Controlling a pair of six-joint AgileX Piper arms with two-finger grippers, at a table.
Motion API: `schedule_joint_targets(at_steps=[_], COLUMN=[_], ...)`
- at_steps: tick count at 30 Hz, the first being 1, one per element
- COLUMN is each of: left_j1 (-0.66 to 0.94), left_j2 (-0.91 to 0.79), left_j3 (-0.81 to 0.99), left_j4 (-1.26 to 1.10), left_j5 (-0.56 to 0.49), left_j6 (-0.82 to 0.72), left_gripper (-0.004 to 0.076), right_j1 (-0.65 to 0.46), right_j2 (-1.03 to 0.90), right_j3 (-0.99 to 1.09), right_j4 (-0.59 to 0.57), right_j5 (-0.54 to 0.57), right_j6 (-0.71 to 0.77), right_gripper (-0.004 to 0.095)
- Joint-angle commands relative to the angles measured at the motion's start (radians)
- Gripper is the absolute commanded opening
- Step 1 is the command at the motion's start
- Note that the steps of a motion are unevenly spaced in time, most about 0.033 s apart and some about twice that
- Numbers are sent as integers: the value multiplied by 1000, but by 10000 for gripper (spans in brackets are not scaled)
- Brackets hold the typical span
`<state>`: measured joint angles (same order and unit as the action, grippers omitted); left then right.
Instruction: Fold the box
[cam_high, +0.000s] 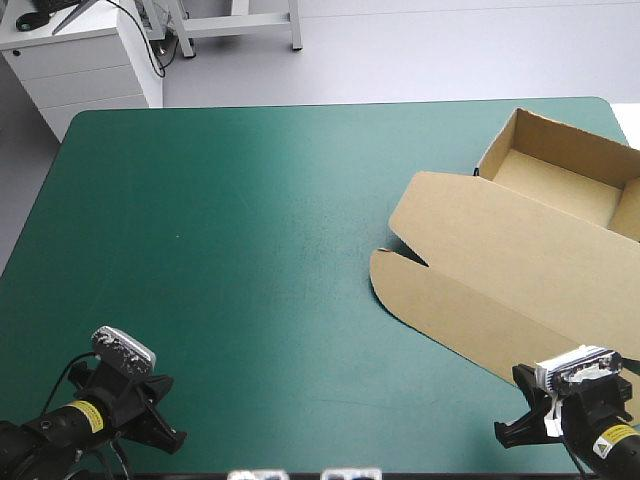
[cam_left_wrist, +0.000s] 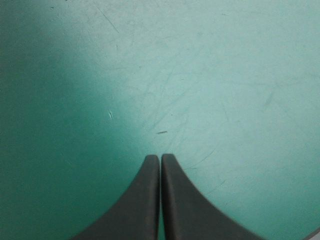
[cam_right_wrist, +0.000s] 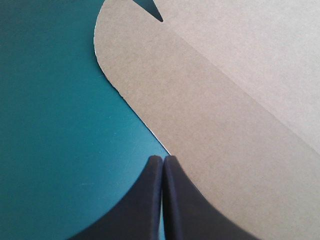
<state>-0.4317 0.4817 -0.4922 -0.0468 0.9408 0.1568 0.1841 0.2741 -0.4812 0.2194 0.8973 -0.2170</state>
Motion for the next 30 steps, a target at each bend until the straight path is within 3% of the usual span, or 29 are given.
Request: schedule_joint_targets(at_steps=[1, 30], left_j1=[1, 1], left_j2=[6, 6], left_j3=[-23, -23], left_j4=[-12, -12], left_j5=[-46, -46], left_j6=[-9, -14], left_gripper=[-8, -8], right_j1=[4, 4], right_j2=[10, 10], right_j3=[-25, -25], right_j4=[14, 14], right_j5=[-57, -57], right_j6=[-7, -7], right_gripper=[-14, -14])
